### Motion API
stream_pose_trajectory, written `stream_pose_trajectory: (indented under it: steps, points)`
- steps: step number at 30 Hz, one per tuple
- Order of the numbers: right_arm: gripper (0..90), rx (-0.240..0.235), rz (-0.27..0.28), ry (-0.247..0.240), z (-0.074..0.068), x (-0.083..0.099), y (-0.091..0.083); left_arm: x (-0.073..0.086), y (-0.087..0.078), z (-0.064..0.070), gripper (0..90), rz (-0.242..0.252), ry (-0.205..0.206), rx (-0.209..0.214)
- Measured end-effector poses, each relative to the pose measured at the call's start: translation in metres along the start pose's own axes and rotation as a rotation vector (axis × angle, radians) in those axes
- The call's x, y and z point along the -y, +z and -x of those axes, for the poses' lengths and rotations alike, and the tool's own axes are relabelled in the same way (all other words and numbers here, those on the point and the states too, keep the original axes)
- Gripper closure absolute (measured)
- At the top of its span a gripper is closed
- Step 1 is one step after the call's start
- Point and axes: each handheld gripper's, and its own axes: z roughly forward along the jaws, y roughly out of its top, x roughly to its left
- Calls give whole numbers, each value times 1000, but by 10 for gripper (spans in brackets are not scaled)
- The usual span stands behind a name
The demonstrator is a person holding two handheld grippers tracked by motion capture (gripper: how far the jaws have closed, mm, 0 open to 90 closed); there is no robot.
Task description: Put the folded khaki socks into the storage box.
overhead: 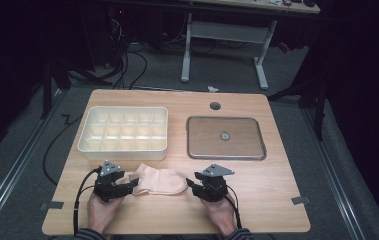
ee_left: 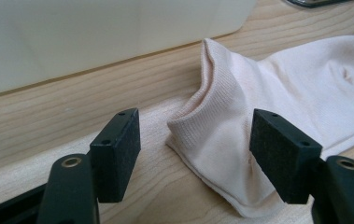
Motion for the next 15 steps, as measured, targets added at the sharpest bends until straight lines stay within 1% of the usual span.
stream_pose_trajectory:
  steps: [5, 9, 11, 15]
  points:
    - [570, -10, -17, 2, -5, -2, 10, 0, 4, 2, 352, -7, 0, -4]
    - [572, -8, -39, -3, -7, -2, 18, 0, 6, 4, 369, -11, 11, -18]
    - [574, -6, -45, -4, -7, -1, 19, 0, 7, 4, 373, -14, 13, -24]
    - [597, 1, -68, -10, -7, 0, 24, 1, 9, 4, 398, -18, 4, -25]
